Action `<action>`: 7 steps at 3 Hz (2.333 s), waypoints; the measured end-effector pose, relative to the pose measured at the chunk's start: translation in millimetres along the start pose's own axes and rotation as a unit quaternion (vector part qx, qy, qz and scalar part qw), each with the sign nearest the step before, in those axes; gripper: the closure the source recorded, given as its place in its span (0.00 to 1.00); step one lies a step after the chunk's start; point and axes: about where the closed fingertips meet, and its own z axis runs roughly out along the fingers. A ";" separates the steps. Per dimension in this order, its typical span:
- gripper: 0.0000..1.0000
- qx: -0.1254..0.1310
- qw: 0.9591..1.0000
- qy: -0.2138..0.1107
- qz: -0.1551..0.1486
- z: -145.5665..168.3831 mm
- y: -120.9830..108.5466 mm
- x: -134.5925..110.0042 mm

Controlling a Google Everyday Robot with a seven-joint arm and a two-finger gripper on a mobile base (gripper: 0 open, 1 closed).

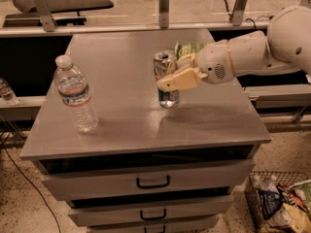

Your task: Move redbull can near water bottle

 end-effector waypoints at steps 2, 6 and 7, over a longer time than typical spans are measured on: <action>1.00 -0.071 0.997 -0.027 -0.027 60.4 45.5 13.1; 1.00 -0.063 0.986 -0.125 -0.089 113.0 39.6 -60.2; 1.00 -0.050 0.987 -0.140 -0.068 112.5 41.8 -58.2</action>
Offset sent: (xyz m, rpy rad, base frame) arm -0.0351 0.0942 -0.0489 0.1159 -0.0439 0.2051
